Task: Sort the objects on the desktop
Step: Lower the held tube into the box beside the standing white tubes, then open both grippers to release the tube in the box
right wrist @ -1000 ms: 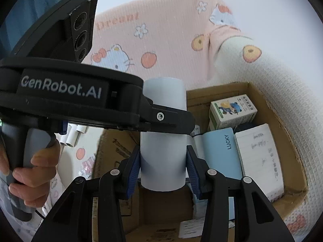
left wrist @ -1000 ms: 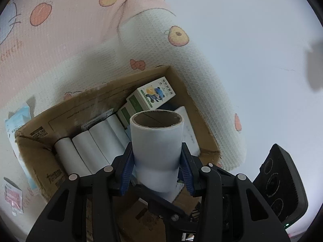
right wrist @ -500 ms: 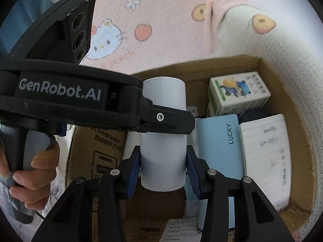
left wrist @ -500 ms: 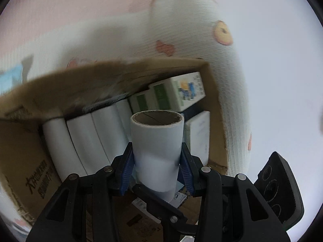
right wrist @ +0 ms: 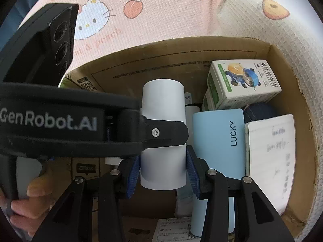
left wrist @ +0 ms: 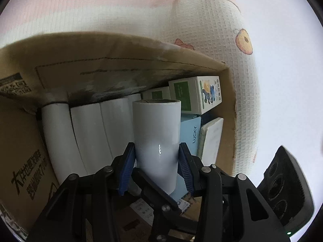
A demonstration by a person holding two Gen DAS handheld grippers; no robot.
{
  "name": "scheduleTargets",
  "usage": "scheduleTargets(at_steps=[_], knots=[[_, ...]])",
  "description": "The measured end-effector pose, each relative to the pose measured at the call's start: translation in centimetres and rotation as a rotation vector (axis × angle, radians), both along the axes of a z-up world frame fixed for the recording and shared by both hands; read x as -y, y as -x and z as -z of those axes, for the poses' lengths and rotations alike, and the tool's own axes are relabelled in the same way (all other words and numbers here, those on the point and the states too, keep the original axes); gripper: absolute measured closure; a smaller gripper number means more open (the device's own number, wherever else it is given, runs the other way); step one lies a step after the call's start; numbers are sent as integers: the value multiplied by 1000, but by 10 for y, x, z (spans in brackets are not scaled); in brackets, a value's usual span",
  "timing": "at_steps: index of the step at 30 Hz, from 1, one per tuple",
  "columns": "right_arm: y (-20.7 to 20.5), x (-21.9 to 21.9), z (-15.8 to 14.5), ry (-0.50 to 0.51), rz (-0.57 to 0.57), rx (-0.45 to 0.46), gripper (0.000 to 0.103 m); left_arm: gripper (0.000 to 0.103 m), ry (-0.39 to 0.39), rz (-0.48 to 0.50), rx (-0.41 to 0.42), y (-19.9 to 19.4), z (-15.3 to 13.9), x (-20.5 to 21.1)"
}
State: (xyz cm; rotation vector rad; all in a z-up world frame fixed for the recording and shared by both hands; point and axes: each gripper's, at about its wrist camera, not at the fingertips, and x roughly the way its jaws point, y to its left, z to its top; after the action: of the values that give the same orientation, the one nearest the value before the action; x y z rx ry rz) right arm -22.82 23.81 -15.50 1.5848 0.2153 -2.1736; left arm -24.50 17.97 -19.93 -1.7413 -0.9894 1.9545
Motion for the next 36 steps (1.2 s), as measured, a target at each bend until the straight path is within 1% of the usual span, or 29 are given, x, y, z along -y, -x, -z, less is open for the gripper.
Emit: scheduleTargets(at_steps=[5,8,10,12,14,17,19,20,23,26,29,32,33,34,35,36], knots=[[1,-1,3,-13,17,31,62,56,-9,3,18,1,5,-3],[2,-4,3,-23,25,39,62,56,-15,-22,30,1,10,-2],[1,-4,3,-27,19,38,62,56,21,-39,33,-1,10,-4],[-1,-4,1,-31,8,35,62,56,44,-52,23,-1,10,-6],[-4,-6,-4,-32,10,26,62,56,56,-58,38,0,13,-7],[-8,-16,-14,-29,32,18,62,56,29,-84,77,3,23,-5],[-10,-27,-23,-49,82,7,62,56,-5,-108,109,4,32,-3],[-11,-34,-29,-51,103,0,62,56,-10,-112,121,5,36,-3],[-16,-48,-43,-20,127,-19,62,56,3,-108,103,5,35,-6],[-21,-53,-53,0,115,-32,62,56,-15,-124,96,3,33,-5],[-22,-53,-52,-2,109,-26,62,54,-13,-132,76,0,23,-4],[-21,-46,-45,-12,102,-16,62,54,9,-105,65,-2,16,-8],[-21,-44,-44,-14,99,-18,62,62,18,-100,64,-2,14,-9],[-20,-25,-44,-14,90,-19,62,71,48,-101,64,-3,13,-10],[-30,-17,-45,-6,79,-16,62,71,76,-102,56,-3,12,-12],[-31,-15,-42,34,65,1,63,71,82,-102,49,-4,11,-13]])
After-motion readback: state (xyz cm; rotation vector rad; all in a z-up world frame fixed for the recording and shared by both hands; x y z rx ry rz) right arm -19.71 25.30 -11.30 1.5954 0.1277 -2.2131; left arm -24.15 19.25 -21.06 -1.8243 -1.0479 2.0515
